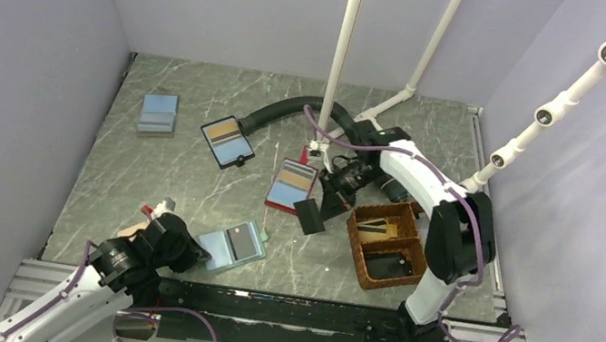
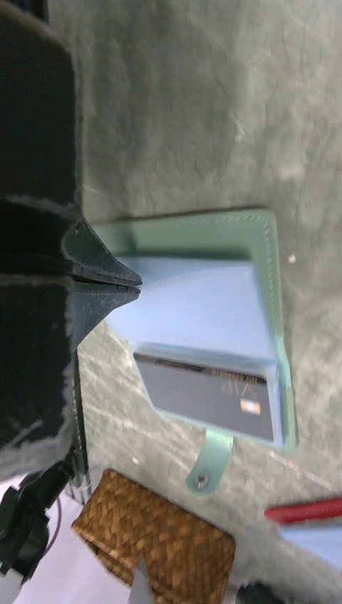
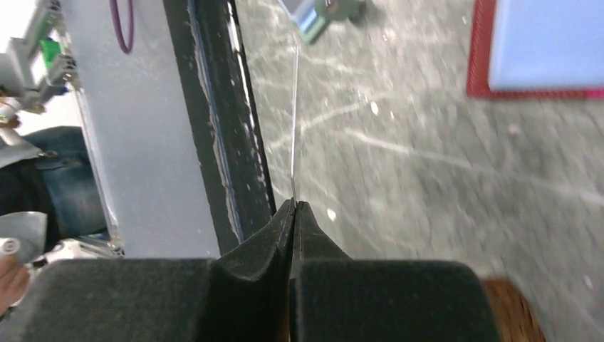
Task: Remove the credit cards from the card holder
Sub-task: Place the credit card in the storage box.
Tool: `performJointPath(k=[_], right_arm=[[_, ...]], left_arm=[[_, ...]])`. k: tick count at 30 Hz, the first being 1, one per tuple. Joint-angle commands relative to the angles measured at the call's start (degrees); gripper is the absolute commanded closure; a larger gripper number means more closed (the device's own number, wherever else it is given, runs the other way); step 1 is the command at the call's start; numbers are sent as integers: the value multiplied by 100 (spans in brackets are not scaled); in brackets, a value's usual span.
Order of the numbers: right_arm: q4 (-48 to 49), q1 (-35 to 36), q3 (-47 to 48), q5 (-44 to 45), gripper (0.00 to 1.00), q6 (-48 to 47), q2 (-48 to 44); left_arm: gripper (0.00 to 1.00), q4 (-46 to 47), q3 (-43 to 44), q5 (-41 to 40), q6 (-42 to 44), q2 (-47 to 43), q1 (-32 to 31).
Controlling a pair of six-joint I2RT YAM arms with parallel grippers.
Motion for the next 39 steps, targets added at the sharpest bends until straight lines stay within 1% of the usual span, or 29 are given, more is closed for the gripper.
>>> performJointPath(k=[1,6,7,8,10,12,15,16,20,24,26,32,39], right_arm=[[-957,-350,-203,721,100,-997,-727],[-1097,-711,-454,1453,100,-1178,-1567],[-1183,-816,-481,1543,100,-1265,-1698],[-1274,-951,-493,1625,100,-1361,-1793],[-1508,-1209,-476,1748,100,-1570,-1965],[-1773,-1491,-417,1839,100,-1820,-2101],[-2025,-1866,-393,2101,100,-2093,-2271],[-2065,-1964,-417,2217,100,-2165,-2316],[-2107,-2311,-590,2768,100,-2392,-2544],[-2124,-2513,-744,3129,100,-2617,-2680],[-2126,-2545,-815,3229,100,-2681,-2691],[-2132,-2542,-940,3477,100,-2845,-2595],[-2125,-2551,-905,3601,100,-2944,-2534]], left_arm=[[100,-290,315,-245,-195,461,-3],[100,-378,703,-511,-44,687,-4],[98,-369,768,-551,12,684,-4],[94,-371,841,-580,57,660,4],[79,-445,960,-668,77,578,-4],[68,-558,1050,-746,58,461,2],[56,-724,1115,-799,18,240,-4],[54,-715,1098,-783,-7,179,-4],[50,-847,1114,-771,-220,73,-4],[48,-910,1242,-832,-228,163,1],[45,-913,1345,-872,-145,270,-4],[31,-975,1635,-959,39,502,-4],[26,-718,1719,-919,411,355,-3]])
